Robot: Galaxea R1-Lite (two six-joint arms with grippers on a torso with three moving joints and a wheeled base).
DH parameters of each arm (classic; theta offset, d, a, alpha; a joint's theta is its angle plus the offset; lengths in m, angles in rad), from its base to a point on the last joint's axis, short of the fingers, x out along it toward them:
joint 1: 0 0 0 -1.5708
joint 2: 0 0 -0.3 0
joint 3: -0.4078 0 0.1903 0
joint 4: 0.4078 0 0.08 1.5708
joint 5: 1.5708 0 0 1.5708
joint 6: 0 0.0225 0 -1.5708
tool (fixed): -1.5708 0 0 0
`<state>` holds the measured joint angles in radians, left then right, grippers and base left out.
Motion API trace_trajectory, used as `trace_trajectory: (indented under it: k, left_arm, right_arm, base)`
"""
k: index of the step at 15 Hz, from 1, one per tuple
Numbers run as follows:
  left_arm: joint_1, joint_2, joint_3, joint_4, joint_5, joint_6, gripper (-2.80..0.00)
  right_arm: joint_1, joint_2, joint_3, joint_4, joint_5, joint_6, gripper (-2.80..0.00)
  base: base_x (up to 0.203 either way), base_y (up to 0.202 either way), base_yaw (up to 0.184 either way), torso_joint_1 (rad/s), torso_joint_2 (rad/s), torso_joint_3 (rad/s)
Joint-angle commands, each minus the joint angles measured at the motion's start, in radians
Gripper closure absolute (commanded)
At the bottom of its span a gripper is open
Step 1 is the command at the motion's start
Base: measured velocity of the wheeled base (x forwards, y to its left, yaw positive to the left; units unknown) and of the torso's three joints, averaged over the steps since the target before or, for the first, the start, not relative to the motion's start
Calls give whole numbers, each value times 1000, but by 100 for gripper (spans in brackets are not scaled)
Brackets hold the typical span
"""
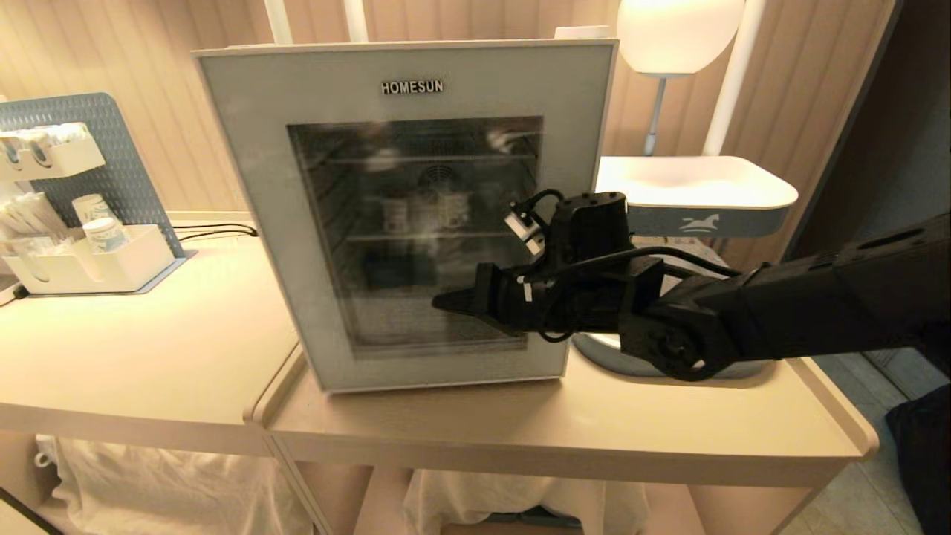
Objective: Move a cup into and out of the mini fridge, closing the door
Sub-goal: Close the freezer door
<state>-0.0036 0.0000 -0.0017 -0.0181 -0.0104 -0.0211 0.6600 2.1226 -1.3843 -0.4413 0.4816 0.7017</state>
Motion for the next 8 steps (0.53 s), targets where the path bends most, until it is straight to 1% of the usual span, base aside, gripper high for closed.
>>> trace_trajectory:
  k: [1, 3, 5, 8]
  left_arm:
    - [1, 2, 0, 0, 0, 0, 0]
    - [1, 2, 0, 0, 0, 0, 0]
    - [1, 2, 0, 0, 0, 0, 0]
    - [1, 2, 0, 0, 0, 0, 0]
  right_arm:
    - [0, 75, -68, 32, -43, 4, 0]
    - [1, 78, -69, 36, -58, -6, 0]
    - [0, 45, -38, 44, -67, -20, 0]
    - [-3, -60, 44, 64, -127, -57, 0]
  base:
    - [0, 0, 0, 0, 0, 0]
    - [0, 0, 0, 0, 0, 0]
    - [0, 0, 0, 0, 0, 0]
    - [0, 0, 0, 0, 0, 0]
